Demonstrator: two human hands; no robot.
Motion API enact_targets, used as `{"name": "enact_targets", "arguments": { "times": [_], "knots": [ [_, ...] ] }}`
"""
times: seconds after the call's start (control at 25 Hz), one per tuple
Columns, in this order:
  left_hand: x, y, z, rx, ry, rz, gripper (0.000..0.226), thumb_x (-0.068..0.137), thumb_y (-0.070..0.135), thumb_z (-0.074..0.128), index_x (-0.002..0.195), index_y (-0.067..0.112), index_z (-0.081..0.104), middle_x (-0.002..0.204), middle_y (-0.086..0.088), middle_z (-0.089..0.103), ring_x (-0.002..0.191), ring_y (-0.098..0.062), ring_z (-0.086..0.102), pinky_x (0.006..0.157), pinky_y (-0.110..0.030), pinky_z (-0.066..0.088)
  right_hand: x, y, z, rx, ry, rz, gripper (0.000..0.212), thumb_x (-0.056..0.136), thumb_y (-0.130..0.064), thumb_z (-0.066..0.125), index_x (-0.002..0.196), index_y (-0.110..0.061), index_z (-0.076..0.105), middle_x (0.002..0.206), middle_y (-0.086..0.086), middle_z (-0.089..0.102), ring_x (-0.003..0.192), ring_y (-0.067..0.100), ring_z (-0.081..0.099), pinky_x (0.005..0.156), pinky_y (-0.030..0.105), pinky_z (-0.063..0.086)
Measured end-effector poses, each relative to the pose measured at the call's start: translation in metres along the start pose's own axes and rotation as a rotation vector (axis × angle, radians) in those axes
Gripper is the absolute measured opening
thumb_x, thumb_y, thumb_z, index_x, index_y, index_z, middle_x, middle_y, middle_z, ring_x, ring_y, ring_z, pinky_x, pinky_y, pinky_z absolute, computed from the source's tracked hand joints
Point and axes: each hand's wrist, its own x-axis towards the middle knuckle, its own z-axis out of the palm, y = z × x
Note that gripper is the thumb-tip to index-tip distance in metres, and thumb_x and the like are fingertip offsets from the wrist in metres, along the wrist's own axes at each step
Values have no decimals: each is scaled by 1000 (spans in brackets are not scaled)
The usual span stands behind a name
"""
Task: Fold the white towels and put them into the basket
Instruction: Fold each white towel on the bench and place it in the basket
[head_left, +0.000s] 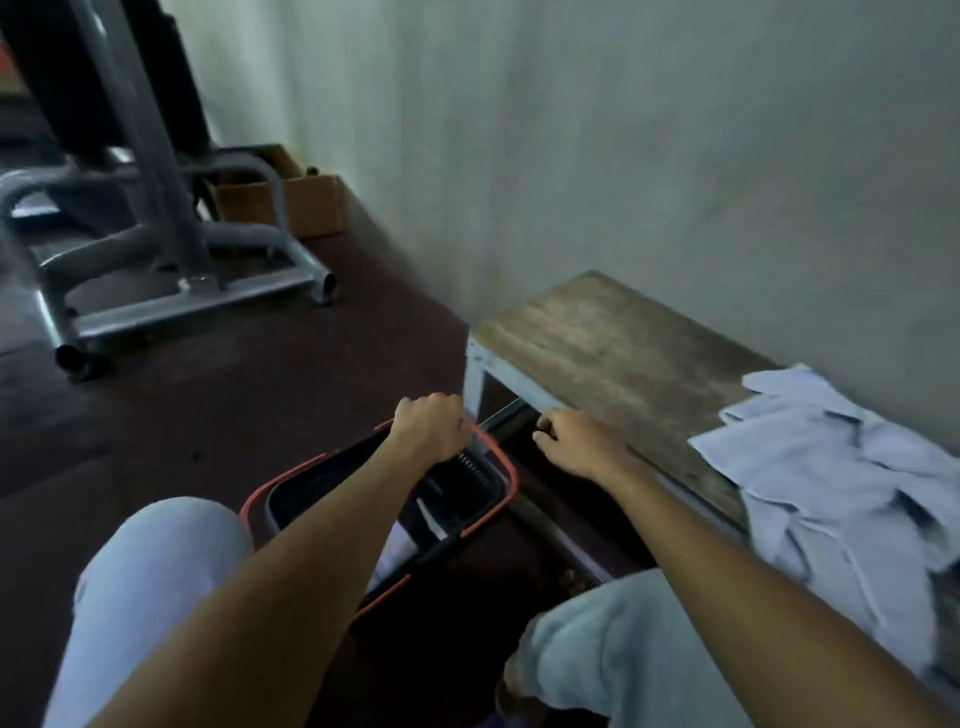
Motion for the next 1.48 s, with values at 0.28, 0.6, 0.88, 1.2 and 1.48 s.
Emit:
{"name": "enact_targets", "arguments": {
  "times": [0.28,0.6,0.88,1.2,1.48],
  "knots": [
    [-22,116,-44,-30,40,236,37,95,36,38,115,10,56,115,-12,62,103,-33,59,90,-44,43,-90,58,-78,-17,100,217,30,88,-39,48,98,-16,64,106,6,66,96,29,61,80,34,48],
    [-45,204,-56,3,13,365,39,94,37,38,116,13,58,120,-12,60,109,-32,57,89,-40,43,-162,129,-124,-53,180,365,32,90,-42,43,101,-23,67,100,-2,68,98,21,61,74,31,43],
    [-33,251,-48,64,-21,461,40,92,38,35,110,14,62,118,-12,61,109,-33,57,89,-40,41,-198,178,-102,-38,189,497,29,89,-43,48,104,-24,63,106,-1,68,108,22,57,89,33,44],
    [89,284,22,-73,-186,443,40,90,41,40,107,13,63,117,-13,62,108,-32,59,90,-40,46,-120,245,-96,-73,275,489,20,90,-34,49,103,-29,62,103,-5,68,107,19,58,92,36,36],
    [145,302,97,-366,-164,394,23,88,39,56,93,18,62,104,-7,63,99,-26,60,83,-37,50,-32,297,-70,-175,217,324,39,95,-20,38,132,-26,49,134,-1,52,121,24,42,97,40,31]
  ]
}}
